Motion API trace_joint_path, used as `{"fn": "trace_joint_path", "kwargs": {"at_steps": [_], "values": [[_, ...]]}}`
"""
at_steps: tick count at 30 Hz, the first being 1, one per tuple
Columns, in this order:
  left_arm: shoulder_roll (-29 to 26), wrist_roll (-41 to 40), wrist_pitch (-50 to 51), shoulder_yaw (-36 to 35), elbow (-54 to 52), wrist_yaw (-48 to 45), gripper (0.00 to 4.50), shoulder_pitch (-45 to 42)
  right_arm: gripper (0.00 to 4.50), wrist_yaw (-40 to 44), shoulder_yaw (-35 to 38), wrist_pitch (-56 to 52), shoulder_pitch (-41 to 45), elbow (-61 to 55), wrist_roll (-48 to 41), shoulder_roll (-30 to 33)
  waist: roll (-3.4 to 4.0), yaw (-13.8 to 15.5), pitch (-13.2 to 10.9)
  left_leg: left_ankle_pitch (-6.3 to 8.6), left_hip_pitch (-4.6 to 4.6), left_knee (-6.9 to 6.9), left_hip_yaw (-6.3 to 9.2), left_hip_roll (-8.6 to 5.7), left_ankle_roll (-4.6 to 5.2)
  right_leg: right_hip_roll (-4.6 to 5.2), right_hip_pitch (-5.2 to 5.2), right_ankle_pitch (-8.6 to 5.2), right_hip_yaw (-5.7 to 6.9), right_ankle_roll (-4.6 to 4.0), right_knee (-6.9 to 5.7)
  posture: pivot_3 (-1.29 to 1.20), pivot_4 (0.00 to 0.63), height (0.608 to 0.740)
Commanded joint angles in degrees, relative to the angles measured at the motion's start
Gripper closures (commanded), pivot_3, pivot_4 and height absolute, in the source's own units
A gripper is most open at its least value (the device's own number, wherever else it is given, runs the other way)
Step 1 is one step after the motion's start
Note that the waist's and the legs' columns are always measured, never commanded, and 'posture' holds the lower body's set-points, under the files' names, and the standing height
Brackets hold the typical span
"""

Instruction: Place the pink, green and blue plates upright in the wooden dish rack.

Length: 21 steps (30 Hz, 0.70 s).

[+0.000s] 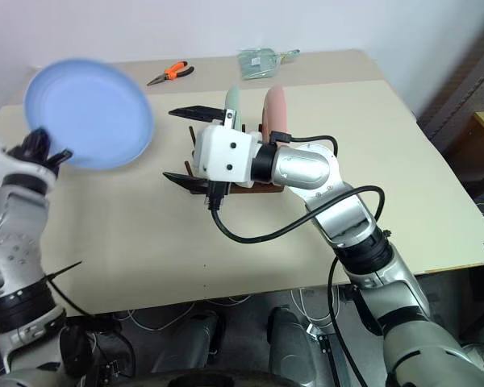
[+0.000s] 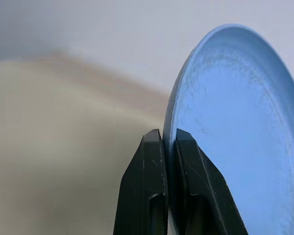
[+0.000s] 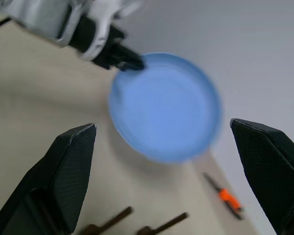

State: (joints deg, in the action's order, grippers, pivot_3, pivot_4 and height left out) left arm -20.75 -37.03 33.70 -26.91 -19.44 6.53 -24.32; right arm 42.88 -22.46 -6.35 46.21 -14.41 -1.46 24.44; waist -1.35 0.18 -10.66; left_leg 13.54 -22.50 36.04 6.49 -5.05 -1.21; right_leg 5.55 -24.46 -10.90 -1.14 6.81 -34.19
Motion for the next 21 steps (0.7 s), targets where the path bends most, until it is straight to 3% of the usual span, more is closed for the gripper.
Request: {"fn": "trace_joint_path", "kwargs": {"at_steps": [1,10,14,20,21], "values": [[1.32,-0.41,-0.04,4.63,-6.35,0.2,4.42,-3.69,0.0,-3.55,-3.97,7.6,4.73,6.01,11.19,-1.56,0.0,-0.58,0.0,-0.01,0.0,0.0,-0.01,-0.01,-0.02,0.0,-0.01,0.0,-0.01,0.0,-0.01,0.0,0.15,0.739],[5.83,-4.61,1.76,4.27,-9.16,4.32,4.42,-5.87,0.0,-8.87,-6.84,12.97,13.49,22.38,23.32,-7.95,0.02,-1.26,-0.03,-0.12,0.03,-0.12,0.03,0.04,-0.22,-0.25,-0.14,0.06,-0.1,-0.11,-0.08,0.0,0.15,0.739],[6.34,-6.45,1.8,3.62,-11.06,5.34,4.5,-5.19,1.37,-9.61,-7.35,13.44,14.94,26.04,26.27,-10.02,0.01,-1.0,-0.03,-0.12,0.02,-0.11,0.05,0.03,-0.22,-0.24,-0.11,0.06,-0.1,-0.11,-0.06,0.0,0.15,0.739],[5.98,-8.19,1.2,2.22,-11.78,5.8,4.5,-4.6,4.41,-9.75,-7.62,14.57,15.63,28.47,28.36,-12.31,0.02,-1.07,-0.04,-0.12,0.02,-0.11,0.06,0.02,-0.23,-0.25,-0.11,0.06,-0.1,-0.12,-0.07,0.0,0.15,0.739],[6.02,-8.55,1.08,2.04,-11.79,5.81,4.5,-4.58,4.41,-9.74,-7.69,14.87,15.6,28.72,28.72,-12.42,0.02,-1.12,-0.04,-0.12,0.02,-0.11,0.06,0.02,-0.23,-0.25,-0.12,0.06,-0.1,-0.12,-0.07,0.0,0.15,0.739]]}}
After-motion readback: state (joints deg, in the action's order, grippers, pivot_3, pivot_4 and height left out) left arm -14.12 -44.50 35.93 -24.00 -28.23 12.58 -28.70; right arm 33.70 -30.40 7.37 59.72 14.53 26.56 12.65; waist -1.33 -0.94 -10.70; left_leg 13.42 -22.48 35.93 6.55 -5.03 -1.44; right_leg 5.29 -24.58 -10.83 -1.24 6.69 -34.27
